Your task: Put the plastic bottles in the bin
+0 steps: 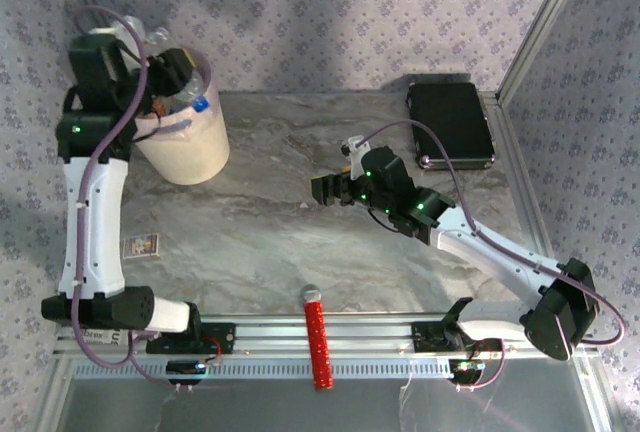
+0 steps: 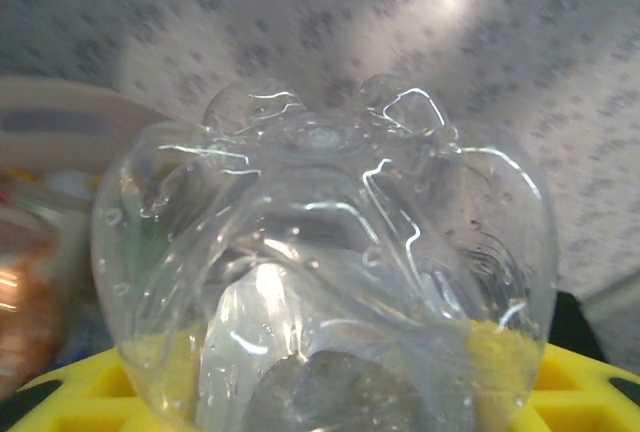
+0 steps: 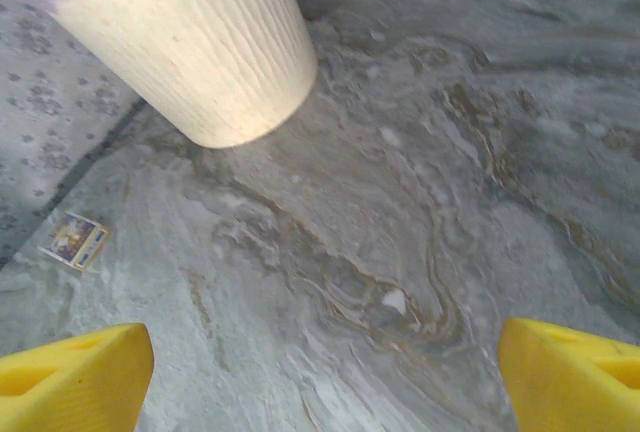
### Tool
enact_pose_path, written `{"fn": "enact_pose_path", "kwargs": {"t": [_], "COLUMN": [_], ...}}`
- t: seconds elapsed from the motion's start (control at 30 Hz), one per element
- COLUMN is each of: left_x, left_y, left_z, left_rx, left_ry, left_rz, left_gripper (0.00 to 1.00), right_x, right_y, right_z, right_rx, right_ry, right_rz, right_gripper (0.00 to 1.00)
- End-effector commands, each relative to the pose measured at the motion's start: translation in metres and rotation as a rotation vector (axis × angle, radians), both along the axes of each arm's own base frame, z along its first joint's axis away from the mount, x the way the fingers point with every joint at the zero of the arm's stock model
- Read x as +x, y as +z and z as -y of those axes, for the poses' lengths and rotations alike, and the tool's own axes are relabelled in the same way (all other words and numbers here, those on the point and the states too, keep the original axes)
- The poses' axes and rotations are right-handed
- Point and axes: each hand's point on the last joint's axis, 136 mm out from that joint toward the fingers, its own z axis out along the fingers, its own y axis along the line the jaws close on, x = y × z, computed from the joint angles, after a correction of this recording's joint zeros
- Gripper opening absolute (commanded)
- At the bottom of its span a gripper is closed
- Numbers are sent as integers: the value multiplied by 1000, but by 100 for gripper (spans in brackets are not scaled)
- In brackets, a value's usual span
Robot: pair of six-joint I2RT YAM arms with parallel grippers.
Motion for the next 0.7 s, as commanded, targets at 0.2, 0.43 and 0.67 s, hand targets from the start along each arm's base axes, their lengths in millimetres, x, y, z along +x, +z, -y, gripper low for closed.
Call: {"fn": "enact_pose_path", "kwargs": {"t": [0.2, 0.43, 0.67], "left_x": [14, 50, 75], "left_y": [-6, -12, -40], "left_z": [-102, -134, -170], "left_rx": [271, 345, 399], "left_ry": [203, 263, 346], "left_rz": [-172, -194, -262], "left_gripper": [39, 36, 34], "right_x": [-12, -12, -12], "right_y": [-12, -18, -28], "right_z": [11, 15, 19], "right_rx": [-35, -41, -78], "right_ry": [-3, -22, -28], "right_rz": [-65, -70, -87], "right_gripper": [90, 90, 90]}}
